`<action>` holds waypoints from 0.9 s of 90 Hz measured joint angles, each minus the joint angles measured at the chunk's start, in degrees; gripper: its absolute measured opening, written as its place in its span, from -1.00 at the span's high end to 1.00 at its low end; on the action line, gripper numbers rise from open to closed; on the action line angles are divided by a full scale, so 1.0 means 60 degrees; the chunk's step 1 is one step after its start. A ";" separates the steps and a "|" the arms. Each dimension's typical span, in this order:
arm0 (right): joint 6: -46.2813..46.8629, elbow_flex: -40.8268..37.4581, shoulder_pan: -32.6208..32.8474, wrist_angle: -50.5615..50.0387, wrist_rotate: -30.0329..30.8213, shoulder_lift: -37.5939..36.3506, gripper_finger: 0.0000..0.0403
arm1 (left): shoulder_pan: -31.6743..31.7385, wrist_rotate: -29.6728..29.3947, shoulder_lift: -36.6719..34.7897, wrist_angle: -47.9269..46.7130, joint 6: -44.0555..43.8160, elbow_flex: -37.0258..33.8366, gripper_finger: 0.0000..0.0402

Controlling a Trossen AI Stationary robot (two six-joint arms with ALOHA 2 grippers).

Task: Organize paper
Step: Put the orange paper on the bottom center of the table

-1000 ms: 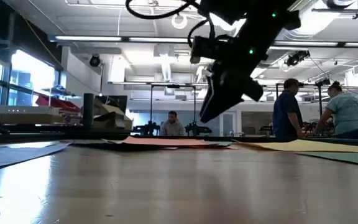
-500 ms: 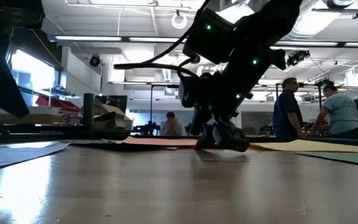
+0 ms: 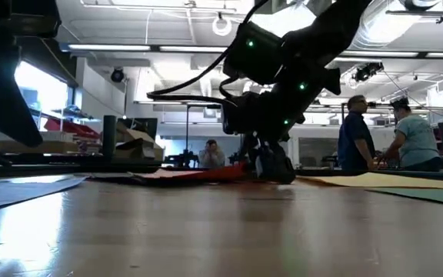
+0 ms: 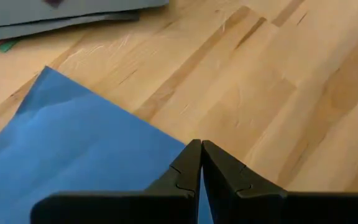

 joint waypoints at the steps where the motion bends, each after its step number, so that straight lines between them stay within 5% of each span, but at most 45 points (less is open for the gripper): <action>1: -0.0031 0.0000 0.0013 0.0000 0.0000 0.0000 0.20 | 0.0000 0.0000 0.0000 0.0000 -0.0002 0.0000 1.00; 20: -0.0298 0.0114 0.0095 -0.0290 -0.0042 -0.0004 0.45 | 0.0000 -0.0001 0.0000 0.0000 -0.0057 0.0000 1.00; 38: 0.0026 0.0473 -0.0063 -0.0721 -0.0217 -0.0004 0.93 | 0.0000 -0.0051 0.0000 0.0050 -0.0062 0.0000 1.00; 55: 0.0485 0.1312 0.0502 -0.2254 -0.0732 -0.0015 1.00 | -0.0093 -0.0375 0.0000 0.0918 0.0391 0.0275 1.00; 81: 0.3587 0.2055 0.2507 -0.4761 -0.4392 -0.0026 1.00 | -0.0464 -0.1355 -0.0018 0.1693 0.2506 0.1847 1.00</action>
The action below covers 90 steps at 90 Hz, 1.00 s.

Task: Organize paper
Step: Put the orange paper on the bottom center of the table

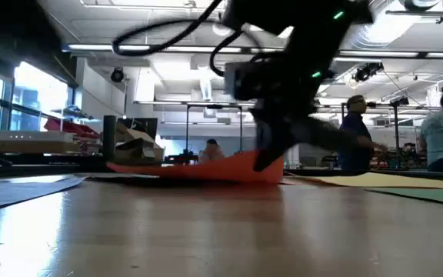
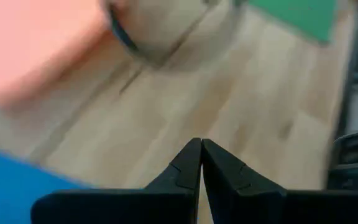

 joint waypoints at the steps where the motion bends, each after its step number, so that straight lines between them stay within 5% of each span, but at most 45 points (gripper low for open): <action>1: 0.0127 0.0000 0.0093 -0.0014 -0.0161 0.0000 1.00 | -0.0012 -0.0067 0.0000 0.0000 0.0062 0.0048 1.00; 23: 0.2029 -0.0004 0.2369 0.0209 -0.2199 0.0000 1.00 | 0.0022 -0.0860 0.0004 0.0232 0.1005 0.0448 1.00; 49: 0.4872 -0.0011 0.3373 0.1771 -0.2299 0.0000 1.00 | 0.0347 -0.0818 0.0017 0.0556 0.1182 0.0288 1.00; 73: 0.4824 -0.0011 0.3604 0.2069 -0.1790 0.0000 0.96 | 0.0539 -0.0587 0.0228 0.1030 0.1263 0.0177 1.00; 90: 0.5259 -0.0015 0.3569 0.2331 -0.2046 0.0000 0.68 | 0.0571 -0.0350 0.0495 0.1293 0.1232 0.0182 1.00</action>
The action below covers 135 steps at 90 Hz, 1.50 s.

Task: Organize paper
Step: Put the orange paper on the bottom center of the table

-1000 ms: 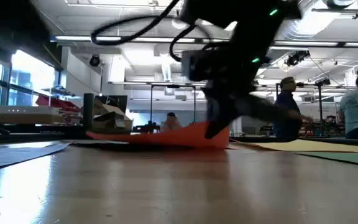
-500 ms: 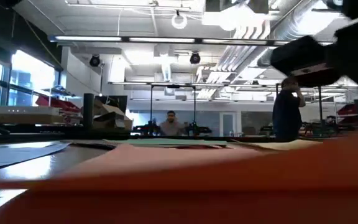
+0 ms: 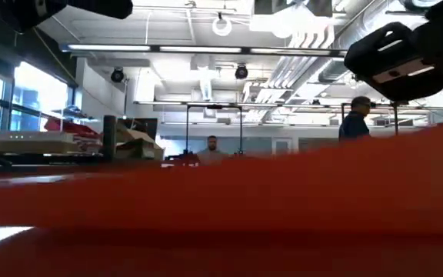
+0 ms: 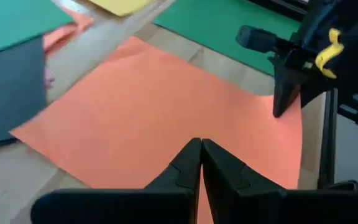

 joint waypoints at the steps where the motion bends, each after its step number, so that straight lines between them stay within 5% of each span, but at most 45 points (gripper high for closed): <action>1: 0.0024 0.0000 0.0000 0.0017 -0.0029 0.0000 0.65 | 0.0003 0.0011 0.0014 0.0011 -0.0008 0.0000 1.00; 15: 0.0109 0.0001 -0.0038 0.0102 -0.0495 0.0000 0.27 | 0.0038 0.0104 0.0290 0.0350 -0.0054 0.0000 1.00; 27: -0.0093 0.0364 -0.0179 -0.0525 -0.1845 -0.0155 0.02 | 0.0188 0.0737 0.0573 0.0544 -0.0137 0.0000 1.00; 34: -0.0655 0.0400 -0.0189 -0.0425 -0.1449 -0.0425 -0.02 | 0.0403 0.1088 0.0783 0.0536 -0.0259 0.0000 1.00; 57: -0.0508 -0.0748 -0.1085 0.0247 0.1564 -0.0681 0.09 | 0.1036 0.2097 0.1084 -0.0962 -0.1193 0.0004 1.00; 73: 0.0755 -0.2082 -0.1901 0.1612 0.1491 -0.0678 0.25 | 0.0448 0.2042 0.0675 -0.3627 -0.3862 0.0006 1.00; 83: 0.1129 -0.2696 -0.2189 0.2713 0.0875 -0.0704 0.33 | 0.0153 0.3013 0.0698 -0.4690 -0.5140 -0.0023 1.00; 106: 0.1163 -0.3121 -0.2178 0.3646 0.0461 -0.0714 0.39 | -0.0483 0.3632 0.0722 -0.3336 -0.5719 -0.1388 1.00; 135: 0.1180 -0.3100 -0.2055 0.3820 0.0758 -0.0685 0.40 | -0.1327 0.2476 0.0691 -0.1554 -0.4923 -0.2346 1.00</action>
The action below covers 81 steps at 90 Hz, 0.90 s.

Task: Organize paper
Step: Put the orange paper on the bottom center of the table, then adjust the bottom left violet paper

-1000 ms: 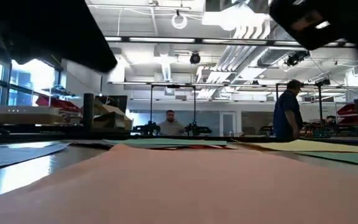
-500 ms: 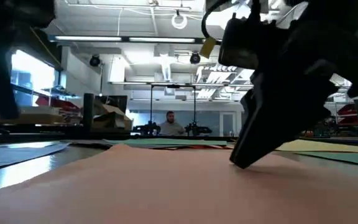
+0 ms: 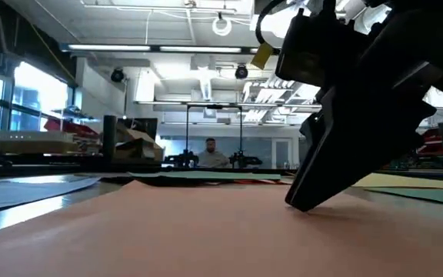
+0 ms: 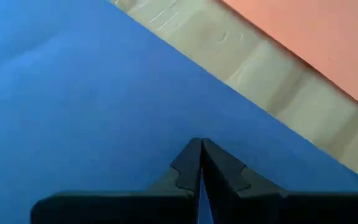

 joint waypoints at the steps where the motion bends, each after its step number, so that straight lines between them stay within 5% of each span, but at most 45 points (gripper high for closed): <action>1: 0.0000 0.0000 0.0000 -0.0002 0.0023 0.0000 0.40 | -0.0015 0.0000 0.0001 -0.0001 0.0035 0.0000 1.00; 55: 0.0407 0.0440 -0.0004 0.0218 0.0463 0.0029 0.40 | -0.0066 0.0281 -0.0327 -0.0232 0.1213 0.0194 1.00; 71: -0.1233 0.1043 -0.0009 -0.0050 0.0183 -0.0214 0.40 | -0.0012 0.0033 -0.0780 -0.0568 0.1380 0.0469 1.00; 81: -0.2441 0.1107 -0.0129 -0.1238 0.0989 -0.1126 0.40 | 0.0041 -0.0508 -0.1077 -0.0591 0.1379 0.0532 1.00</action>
